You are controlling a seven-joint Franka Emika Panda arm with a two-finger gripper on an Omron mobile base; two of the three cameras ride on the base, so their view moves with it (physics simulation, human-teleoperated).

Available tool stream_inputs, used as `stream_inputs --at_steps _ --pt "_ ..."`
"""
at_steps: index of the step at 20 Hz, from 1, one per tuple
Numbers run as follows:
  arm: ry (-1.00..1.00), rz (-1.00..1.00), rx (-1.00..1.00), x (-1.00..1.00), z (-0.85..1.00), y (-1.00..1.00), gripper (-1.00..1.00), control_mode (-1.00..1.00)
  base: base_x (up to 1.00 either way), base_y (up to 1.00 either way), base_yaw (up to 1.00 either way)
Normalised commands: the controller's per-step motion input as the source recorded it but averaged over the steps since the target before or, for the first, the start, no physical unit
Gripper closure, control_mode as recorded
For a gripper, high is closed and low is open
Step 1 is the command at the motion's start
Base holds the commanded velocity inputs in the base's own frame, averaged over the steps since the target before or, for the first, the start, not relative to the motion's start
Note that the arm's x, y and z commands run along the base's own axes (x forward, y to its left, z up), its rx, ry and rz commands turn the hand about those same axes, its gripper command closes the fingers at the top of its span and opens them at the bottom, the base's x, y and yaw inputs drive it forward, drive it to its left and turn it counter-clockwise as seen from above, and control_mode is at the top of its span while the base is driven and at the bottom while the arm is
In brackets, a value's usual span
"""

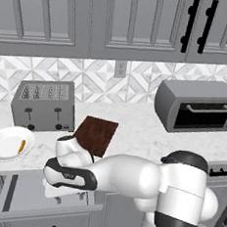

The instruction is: Pick up the knife from the drawer and place it on the cutting board. Then place the meat from the plate to the cutting board.

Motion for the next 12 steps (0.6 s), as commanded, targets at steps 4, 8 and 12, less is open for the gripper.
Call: stream_inputs --at_steps 4,8,12 --pt "-0.04 0.00 0.00 0.26 -0.32 0.00 -1.00 -1.00 0.00 0.00 0.00" --pt "-0.01 0.00 0.00 0.16 -0.32 0.00 -1.00 -1.00 0.00 0.00 0.00" --pt "0.01 0.00 0.00 0.00 -0.31 0.00 -1.00 -1.00 0.00 0.00 0.00"
